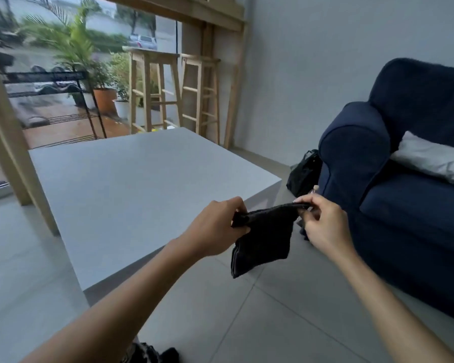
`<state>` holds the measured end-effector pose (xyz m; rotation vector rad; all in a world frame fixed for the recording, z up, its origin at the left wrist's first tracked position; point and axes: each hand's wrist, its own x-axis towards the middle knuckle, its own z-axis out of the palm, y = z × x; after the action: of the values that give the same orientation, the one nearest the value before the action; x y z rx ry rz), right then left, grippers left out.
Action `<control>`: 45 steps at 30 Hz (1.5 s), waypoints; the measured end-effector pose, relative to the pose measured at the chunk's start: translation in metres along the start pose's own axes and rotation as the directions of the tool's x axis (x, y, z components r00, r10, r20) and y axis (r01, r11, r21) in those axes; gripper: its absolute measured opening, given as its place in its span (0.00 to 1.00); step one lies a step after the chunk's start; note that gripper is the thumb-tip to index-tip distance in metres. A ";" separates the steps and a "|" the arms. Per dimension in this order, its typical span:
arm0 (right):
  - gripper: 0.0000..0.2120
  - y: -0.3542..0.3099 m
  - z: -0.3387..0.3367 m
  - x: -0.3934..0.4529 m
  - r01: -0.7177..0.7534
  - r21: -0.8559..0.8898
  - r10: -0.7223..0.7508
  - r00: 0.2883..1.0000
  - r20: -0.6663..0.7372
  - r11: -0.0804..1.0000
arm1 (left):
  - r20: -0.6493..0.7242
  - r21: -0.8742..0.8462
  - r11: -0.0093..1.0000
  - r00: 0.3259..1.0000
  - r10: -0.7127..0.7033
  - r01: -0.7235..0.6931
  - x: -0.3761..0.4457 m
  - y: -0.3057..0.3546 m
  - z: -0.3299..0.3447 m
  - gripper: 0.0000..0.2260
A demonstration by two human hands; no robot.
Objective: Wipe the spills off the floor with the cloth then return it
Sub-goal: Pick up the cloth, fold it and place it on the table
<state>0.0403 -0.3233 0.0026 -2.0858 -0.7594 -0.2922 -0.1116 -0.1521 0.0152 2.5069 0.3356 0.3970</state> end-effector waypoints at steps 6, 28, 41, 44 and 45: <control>0.13 -0.030 0.062 0.025 0.050 0.114 -0.058 0.996 0.067 0.992 | -0.094 -0.083 0.988 0.986 -0.137 0.130 -0.010 -0.044 -0.032 0.06; 0.11 -0.071 0.205 0.122 0.026 0.013 -0.029 0.942 0.334 1.000 | -0.256 -0.466 0.739 0.726 -0.639 0.486 0.051 -0.147 -0.039 0.16; 0.06 -0.052 0.154 0.049 0.242 0.050 -0.227 0.792 0.567 0.969 | -0.065 0.158 0.962 0.974 -0.217 0.225 0.012 -0.130 -0.036 0.18; 0.09 -0.048 0.151 0.035 0.263 0.074 -0.261 0.801 0.539 0.962 | -0.053 0.117 0.979 0.986 -0.161 0.166 0.001 -0.133 -0.036 0.19; 0.09 -0.048 0.150 0.033 0.265 0.074 -0.263 0.806 0.530 0.961 | -0.052 0.110 0.982 0.987 -0.149 0.154 -0.002 -0.134 -0.036 0.17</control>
<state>0.0269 -0.1685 -0.0394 -2.0786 -1.3931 0.1609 -0.1457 -0.0273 -0.0337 2.5641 0.5775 0.3817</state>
